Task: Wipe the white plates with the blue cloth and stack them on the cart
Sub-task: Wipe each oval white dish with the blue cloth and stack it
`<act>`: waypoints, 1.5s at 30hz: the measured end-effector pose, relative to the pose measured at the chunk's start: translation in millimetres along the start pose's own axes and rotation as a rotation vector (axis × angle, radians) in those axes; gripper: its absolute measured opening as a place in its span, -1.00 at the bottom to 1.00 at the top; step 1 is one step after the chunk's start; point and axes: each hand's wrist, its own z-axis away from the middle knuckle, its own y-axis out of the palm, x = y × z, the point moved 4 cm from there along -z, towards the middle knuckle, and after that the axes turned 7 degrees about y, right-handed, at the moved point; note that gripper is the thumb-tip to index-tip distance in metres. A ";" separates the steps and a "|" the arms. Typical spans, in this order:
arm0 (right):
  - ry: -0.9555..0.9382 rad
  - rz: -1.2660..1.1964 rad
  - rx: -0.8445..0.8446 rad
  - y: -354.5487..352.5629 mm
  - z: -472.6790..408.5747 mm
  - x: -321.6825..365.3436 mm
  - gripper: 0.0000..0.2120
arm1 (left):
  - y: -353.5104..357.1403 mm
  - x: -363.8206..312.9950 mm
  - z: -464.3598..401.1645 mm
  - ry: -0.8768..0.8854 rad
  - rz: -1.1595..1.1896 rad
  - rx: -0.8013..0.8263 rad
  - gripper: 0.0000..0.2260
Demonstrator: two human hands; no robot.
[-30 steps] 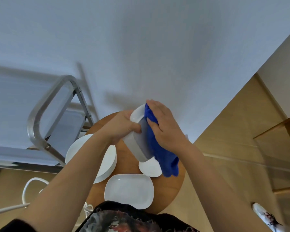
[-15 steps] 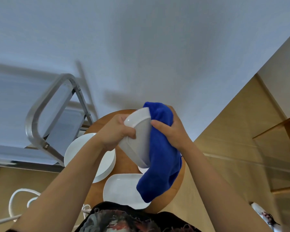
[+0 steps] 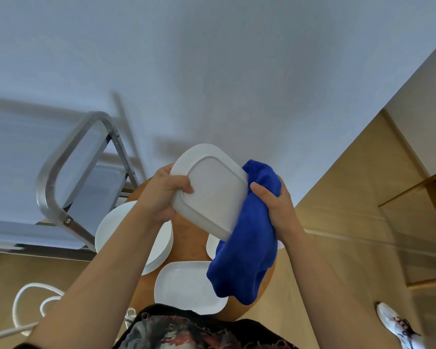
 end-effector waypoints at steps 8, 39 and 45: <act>0.139 -0.228 -0.121 -2.1 2.3 -20.5 -0.33 | 8.3 13.7 6.1 -0.003 0.137 -0.196 -0.61; 0.081 -0.046 -0.174 -26.0 -1.9 18.5 -0.80 | 4.2 18.7 1.3 -0.324 0.128 0.129 -0.49; 0.100 -0.100 -0.194 -3.0 10.6 -3.1 -0.81 | 17.2 26.3 3.6 -0.213 0.197 0.062 -0.63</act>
